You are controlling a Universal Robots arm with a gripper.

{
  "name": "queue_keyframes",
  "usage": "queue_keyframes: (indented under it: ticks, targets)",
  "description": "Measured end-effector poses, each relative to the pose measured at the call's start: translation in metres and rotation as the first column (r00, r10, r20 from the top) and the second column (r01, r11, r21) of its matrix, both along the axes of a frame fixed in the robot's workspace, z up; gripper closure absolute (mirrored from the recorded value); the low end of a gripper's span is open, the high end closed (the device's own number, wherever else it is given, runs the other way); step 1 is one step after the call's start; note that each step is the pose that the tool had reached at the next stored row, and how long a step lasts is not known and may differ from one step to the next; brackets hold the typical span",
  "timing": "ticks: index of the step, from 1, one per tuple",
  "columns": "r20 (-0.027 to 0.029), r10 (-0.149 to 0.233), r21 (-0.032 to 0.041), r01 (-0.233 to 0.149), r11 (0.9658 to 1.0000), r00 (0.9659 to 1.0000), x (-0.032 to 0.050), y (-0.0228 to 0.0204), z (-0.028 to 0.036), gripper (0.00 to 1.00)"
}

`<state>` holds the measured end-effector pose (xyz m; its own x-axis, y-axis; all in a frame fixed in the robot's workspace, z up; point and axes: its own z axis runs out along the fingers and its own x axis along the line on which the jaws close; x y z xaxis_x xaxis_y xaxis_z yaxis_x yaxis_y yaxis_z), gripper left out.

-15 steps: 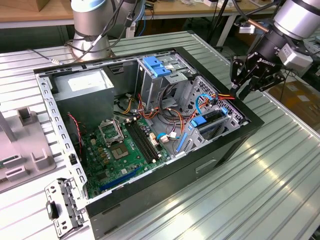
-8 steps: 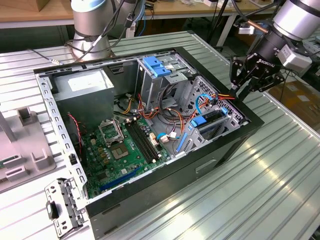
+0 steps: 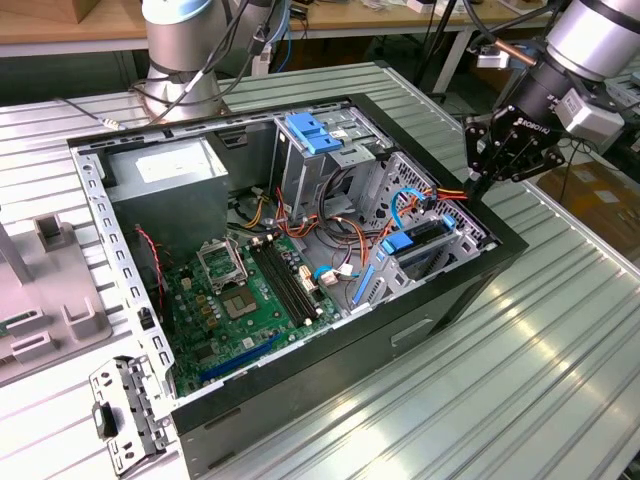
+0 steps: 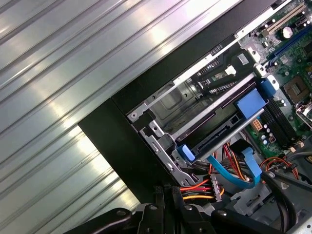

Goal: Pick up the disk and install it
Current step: 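Insert the first disk wire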

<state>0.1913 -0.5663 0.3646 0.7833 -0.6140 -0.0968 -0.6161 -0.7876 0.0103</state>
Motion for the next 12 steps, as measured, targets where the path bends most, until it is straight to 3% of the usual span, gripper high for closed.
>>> queue_keyframes:
  ticks: [8,12]
  targets:
    - [0.0,0.0,0.0003,0.0,1.0,1.0,0.0,0.0,-0.0001,0.82]
    - [0.0002,0.0,0.0005,0.0,1.0,1.0,-0.0002,0.0,0.006,0.82]
